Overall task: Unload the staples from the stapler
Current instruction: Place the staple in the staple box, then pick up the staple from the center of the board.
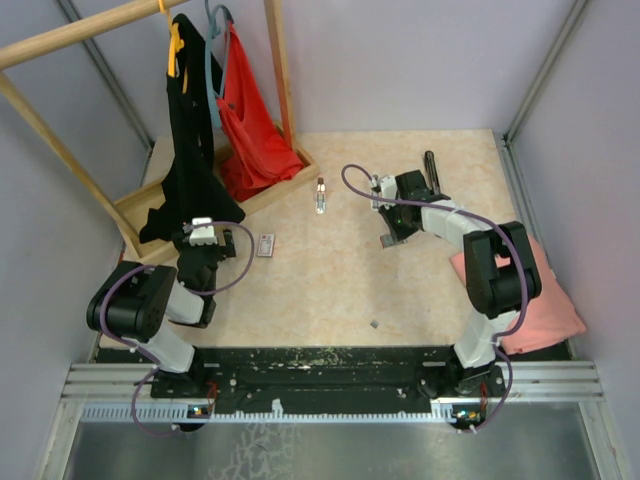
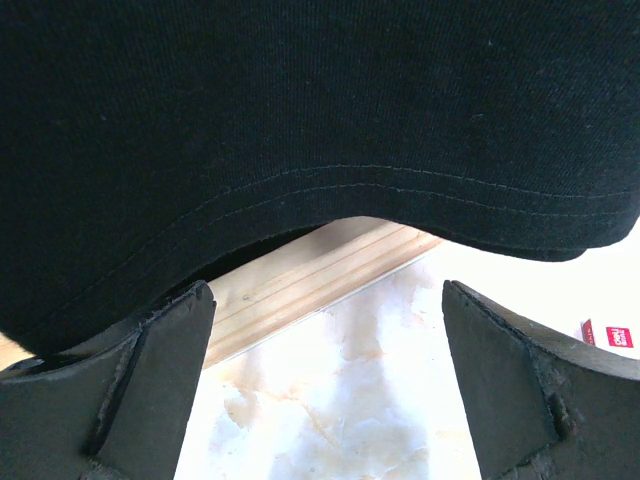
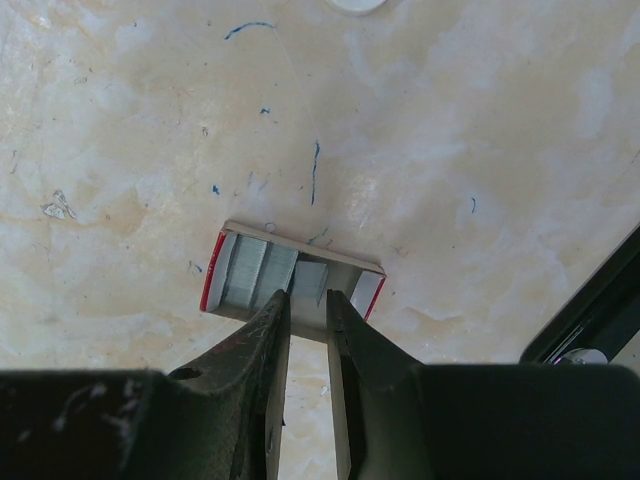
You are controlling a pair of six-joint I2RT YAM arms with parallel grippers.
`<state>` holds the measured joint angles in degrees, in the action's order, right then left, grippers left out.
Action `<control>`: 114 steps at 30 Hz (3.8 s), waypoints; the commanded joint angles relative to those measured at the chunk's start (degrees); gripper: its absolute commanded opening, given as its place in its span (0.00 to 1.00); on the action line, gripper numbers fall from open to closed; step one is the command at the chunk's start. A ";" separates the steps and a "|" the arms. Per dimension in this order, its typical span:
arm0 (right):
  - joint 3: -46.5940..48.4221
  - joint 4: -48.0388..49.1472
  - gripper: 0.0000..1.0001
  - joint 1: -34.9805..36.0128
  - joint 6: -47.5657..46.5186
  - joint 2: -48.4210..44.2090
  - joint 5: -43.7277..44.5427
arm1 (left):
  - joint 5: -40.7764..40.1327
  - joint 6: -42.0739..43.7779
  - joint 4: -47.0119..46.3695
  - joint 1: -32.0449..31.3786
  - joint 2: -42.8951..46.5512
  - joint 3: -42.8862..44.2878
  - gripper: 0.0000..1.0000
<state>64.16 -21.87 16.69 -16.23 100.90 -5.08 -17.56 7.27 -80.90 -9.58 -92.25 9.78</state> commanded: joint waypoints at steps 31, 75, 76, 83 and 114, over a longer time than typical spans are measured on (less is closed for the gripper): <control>-8.84 -14.77 0.55 6.41 -16.13 -18.06 -14.51 | 0.08 -0.97 -1.26 0.35 -0.13 0.85 1.00; -26.98 -4.65 0.95 33.59 -20.99 -25.40 -1.32 | 0.09 -0.98 -1.27 0.35 -0.13 0.81 1.00; -26.98 -4.75 0.95 33.61 -21.00 -25.45 -1.53 | 0.12 -0.99 -1.27 0.36 -0.13 0.77 1.00; -27.53 -5.25 0.96 33.59 -21.20 -25.12 -0.33 | 0.10 -1.02 -1.26 0.36 -0.13 0.77 1.00; -27.51 -7.42 0.67 30.96 -23.14 -24.27 -4.06 | 0.07 -0.97 -1.27 0.36 -0.13 0.77 1.00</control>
<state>36.03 -26.65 47.81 -37.87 74.81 -6.39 -17.56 7.27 -80.90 -9.58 -92.25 9.80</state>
